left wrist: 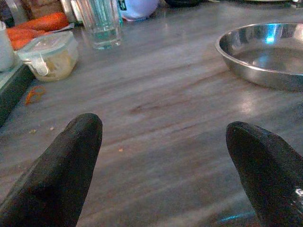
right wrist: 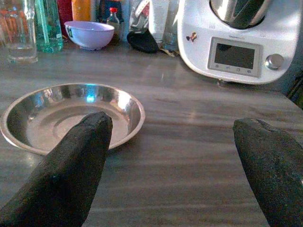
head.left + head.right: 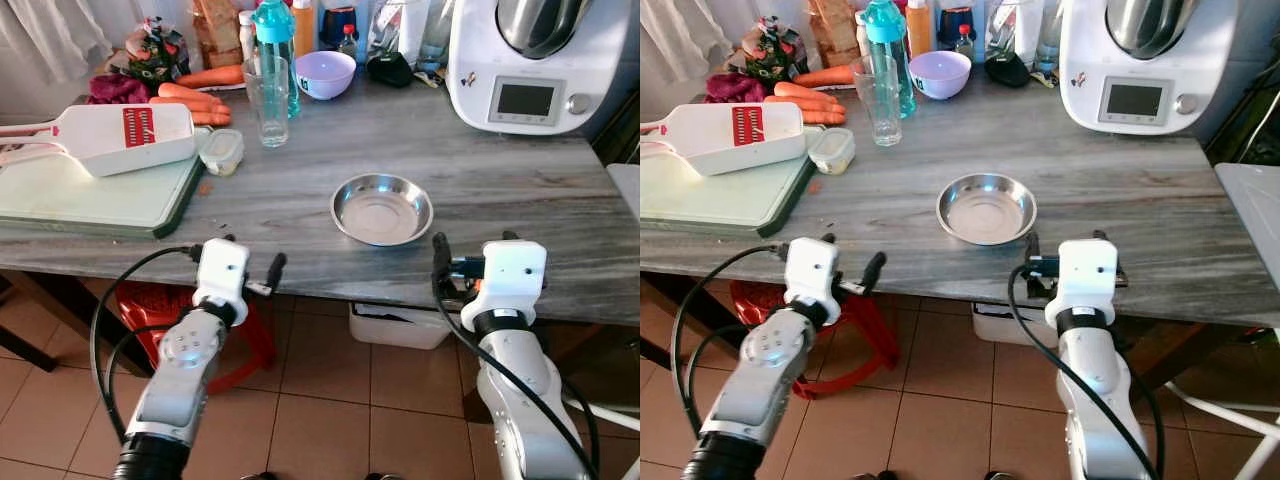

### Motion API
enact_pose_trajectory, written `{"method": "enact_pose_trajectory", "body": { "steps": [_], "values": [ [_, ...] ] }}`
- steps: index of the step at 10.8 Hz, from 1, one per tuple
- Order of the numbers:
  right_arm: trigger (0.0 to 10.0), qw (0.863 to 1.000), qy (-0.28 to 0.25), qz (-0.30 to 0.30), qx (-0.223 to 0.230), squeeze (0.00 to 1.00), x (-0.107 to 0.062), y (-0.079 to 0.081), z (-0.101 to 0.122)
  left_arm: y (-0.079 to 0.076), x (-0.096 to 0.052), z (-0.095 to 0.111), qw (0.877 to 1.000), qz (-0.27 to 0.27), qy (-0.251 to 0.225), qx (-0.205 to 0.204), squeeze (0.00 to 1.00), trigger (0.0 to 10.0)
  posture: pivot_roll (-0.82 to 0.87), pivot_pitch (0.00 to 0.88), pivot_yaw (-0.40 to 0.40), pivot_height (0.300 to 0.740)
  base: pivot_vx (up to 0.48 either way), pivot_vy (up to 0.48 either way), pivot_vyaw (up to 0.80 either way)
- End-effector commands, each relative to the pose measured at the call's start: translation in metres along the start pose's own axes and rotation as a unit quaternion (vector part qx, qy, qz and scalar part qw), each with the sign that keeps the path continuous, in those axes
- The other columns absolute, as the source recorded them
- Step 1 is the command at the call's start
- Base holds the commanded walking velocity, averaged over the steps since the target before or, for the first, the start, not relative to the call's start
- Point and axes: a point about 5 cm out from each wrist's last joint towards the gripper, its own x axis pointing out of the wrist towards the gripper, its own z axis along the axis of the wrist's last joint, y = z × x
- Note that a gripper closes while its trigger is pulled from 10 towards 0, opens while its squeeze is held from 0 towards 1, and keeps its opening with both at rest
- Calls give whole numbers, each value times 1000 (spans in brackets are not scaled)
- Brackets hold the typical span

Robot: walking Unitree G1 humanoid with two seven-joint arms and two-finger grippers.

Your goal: Setting the table

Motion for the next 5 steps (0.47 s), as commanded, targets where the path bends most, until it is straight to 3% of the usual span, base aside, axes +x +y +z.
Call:
{"method": "enact_pose_trajectory", "body": {
  "steps": [1,5],
  "values": [
    [10000,1000,-2,0,0,0,-1,-2,4,2,1,-3,1000,8,12,6,0,10000,-60,115,23,740,0,0,0],
    [10000,1000,1,2,1,0,-1,-2,4,0,2,-4,1000,11,14,8,0,10000,-70,116,21,740,-263,0,0]
  ]
}}
